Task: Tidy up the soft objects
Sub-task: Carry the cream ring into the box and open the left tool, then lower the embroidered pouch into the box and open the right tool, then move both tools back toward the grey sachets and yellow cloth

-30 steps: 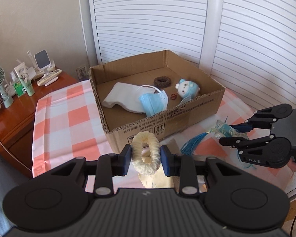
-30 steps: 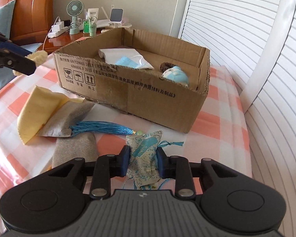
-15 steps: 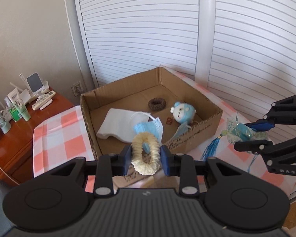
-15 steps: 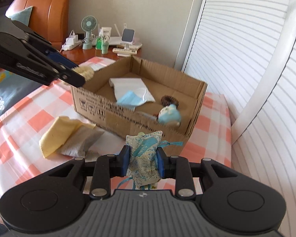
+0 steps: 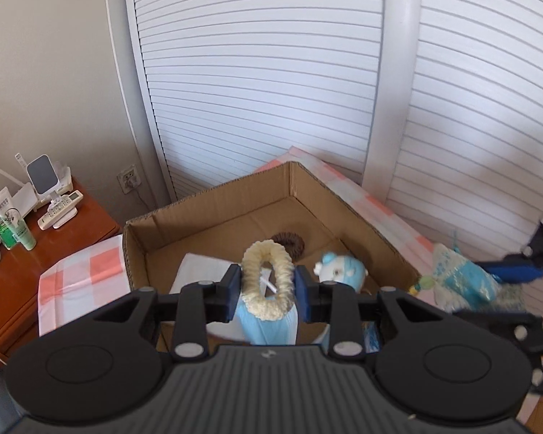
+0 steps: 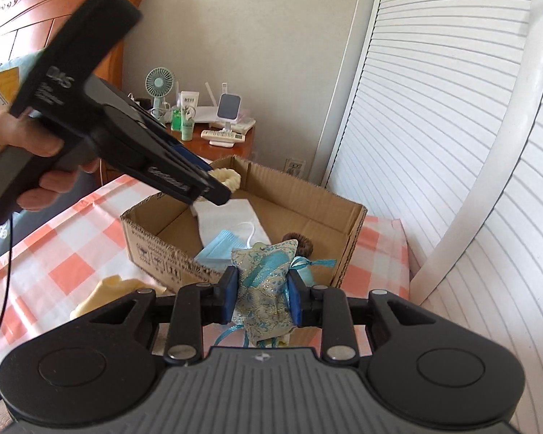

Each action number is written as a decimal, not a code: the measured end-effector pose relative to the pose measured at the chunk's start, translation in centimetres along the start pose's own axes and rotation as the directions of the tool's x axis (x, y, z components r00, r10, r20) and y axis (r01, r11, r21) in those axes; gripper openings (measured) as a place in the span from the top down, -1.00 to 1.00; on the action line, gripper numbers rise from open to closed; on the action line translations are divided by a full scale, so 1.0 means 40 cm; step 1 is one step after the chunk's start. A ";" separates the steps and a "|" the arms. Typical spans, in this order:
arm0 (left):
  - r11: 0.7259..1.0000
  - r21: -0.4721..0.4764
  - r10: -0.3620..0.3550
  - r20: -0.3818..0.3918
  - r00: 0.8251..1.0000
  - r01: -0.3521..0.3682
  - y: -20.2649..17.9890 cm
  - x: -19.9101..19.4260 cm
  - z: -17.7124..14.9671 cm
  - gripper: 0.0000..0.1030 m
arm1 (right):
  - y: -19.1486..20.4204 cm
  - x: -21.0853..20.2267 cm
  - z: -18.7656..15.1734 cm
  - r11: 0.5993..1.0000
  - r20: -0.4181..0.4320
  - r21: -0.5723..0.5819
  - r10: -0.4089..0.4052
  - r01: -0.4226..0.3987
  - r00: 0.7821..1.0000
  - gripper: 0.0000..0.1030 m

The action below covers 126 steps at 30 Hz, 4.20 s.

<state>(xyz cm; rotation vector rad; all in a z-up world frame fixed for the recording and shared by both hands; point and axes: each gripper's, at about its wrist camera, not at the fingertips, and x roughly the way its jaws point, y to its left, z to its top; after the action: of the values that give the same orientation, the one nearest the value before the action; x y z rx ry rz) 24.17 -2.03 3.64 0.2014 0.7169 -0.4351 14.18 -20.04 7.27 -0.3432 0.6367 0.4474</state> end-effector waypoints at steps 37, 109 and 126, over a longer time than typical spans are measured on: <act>0.977 -0.138 0.158 -0.054 0.986 -0.164 -0.079 -0.160 -0.216 -0.98 | -0.110 0.239 0.196 0.991 -0.035 0.130 -0.015 0.020 0.999 0.36; 0.926 -0.251 0.259 -0.115 0.959 -0.280 -0.033 -0.197 -0.426 -0.99 | 0.188 0.251 -0.200 0.975 -0.276 0.219 0.034 0.028 0.960 -1.00; 0.932 -0.248 0.239 -0.121 0.963 -0.263 -0.048 -0.180 -0.424 -0.99 | 0.101 0.230 -0.244 0.950 -0.307 0.270 -0.069 0.157 0.949 -1.00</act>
<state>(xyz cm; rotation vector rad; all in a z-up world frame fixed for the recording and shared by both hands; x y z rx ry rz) 8.46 4.01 -4.12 0.0609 0.8164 -0.0839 13.95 -18.20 -6.60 -0.1639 0.9565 0.1855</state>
